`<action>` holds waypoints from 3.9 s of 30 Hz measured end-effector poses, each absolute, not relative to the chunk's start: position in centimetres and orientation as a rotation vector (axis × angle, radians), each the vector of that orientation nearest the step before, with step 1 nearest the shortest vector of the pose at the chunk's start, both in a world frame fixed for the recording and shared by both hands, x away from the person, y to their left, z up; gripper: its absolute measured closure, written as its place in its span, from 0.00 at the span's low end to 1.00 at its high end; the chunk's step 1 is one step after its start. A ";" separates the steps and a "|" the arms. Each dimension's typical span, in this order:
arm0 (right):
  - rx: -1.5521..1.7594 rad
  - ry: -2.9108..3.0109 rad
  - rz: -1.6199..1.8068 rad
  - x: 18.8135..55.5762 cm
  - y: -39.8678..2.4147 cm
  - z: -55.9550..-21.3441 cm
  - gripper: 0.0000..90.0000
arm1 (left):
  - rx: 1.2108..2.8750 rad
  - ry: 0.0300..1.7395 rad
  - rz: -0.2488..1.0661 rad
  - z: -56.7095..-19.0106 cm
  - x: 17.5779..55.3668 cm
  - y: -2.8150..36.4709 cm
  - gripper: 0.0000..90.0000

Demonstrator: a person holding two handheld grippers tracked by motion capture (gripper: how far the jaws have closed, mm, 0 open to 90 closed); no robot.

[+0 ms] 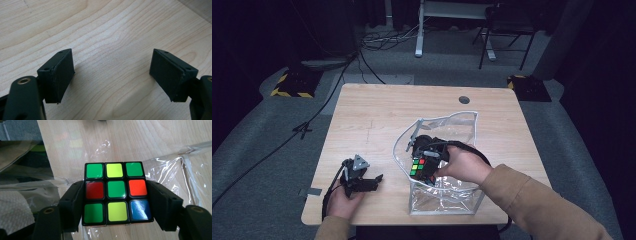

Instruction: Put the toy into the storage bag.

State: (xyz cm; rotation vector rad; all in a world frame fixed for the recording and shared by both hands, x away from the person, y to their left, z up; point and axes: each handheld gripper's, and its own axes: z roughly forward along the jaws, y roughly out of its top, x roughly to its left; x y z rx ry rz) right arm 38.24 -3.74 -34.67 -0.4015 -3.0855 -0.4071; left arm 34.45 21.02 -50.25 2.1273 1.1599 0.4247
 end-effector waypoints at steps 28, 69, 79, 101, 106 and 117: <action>-0.463 -3.006 -0.206 38.3 -3.0 -37.6 0.38 | 2.125 1.161 0.424 -50.3 34.5 21.0 0.22; -0.471 -2.974 -0.081 38.0 -3.1 -39.3 0.38 | 2.125 1.162 0.436 -50.3 34.2 21.1 0.22; -0.468 -2.969 -0.145 38.1 -3.4 -38.8 0.41 | 2.127 1.169 0.430 -50.2 34.1 21.1 0.22; -0.521 -2.989 -0.622 37.3 -5.6 -31.3 0.41 | 2.121 1.175 0.436 -50.2 34.1 21.1 0.22; -0.513 -2.983 -0.789 37.3 -7.5 -29.2 0.41 | 2.120 1.174 0.429 -50.3 34.1 21.1 0.22; -0.656 -3.039 -1.016 38.7 -12.5 -26.7 0.42 | 2.115 1.184 0.428 -50.2 34.3 21.3 0.22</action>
